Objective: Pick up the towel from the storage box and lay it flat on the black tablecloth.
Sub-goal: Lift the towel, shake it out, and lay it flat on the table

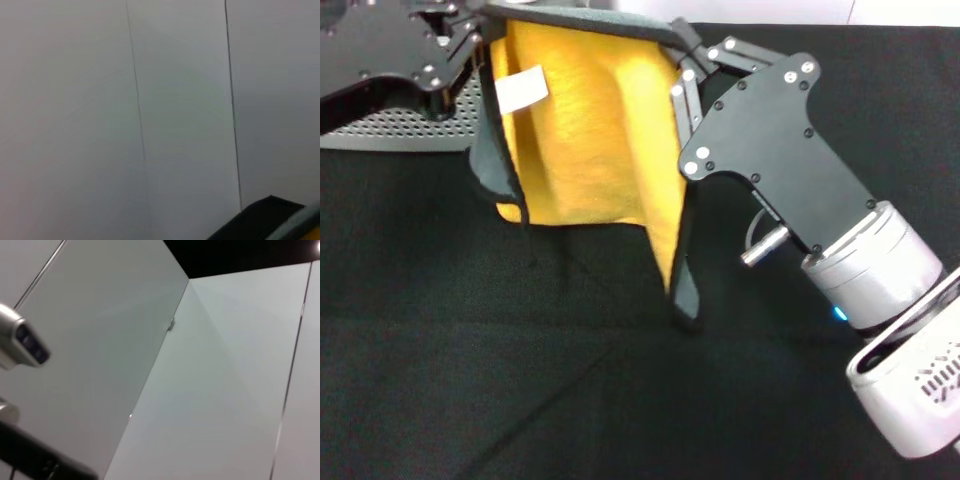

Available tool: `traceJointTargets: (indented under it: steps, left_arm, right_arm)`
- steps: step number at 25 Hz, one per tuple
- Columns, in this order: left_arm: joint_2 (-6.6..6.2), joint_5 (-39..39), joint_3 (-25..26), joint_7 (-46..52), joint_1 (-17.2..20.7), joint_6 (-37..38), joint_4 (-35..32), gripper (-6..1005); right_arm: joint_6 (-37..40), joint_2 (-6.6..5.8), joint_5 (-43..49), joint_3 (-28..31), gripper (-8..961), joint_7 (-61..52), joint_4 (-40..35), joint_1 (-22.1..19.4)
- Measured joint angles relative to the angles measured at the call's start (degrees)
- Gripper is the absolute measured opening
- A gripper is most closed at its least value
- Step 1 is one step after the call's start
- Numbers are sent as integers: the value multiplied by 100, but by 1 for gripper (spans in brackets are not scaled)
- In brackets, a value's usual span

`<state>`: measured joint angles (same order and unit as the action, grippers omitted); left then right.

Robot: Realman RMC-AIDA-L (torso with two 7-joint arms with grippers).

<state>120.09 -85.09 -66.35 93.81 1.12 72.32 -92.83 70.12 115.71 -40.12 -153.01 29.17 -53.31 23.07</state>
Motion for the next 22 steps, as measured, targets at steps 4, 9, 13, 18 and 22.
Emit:
traceJointTargets:
  steps: [4,9,13,18,22]
  left_arm:
    - [-7,35,257,-171,-102,524,340,21]
    - [-20,-133,680,-408,-366,1432,737,21]
    - [-22,-263,840,-513,-531,1743,1119,25]
    - [-30,-384,899,-713,-618,1982,1446,32]
    - [-37,-440,923,-739,-673,2097,1585,35]
  right_arm:
    - [-309,-30,626,474,8,-9,-249,-109]
    - [-2101,-90,1908,1252,8,-16,-1204,-144]
    - [-2980,-40,2821,1647,8,-15,-1784,-234]
    - [-3354,-25,3272,1864,8,30,-2114,-242]
    - [-3425,-17,3415,2063,8,36,-2201,-224]
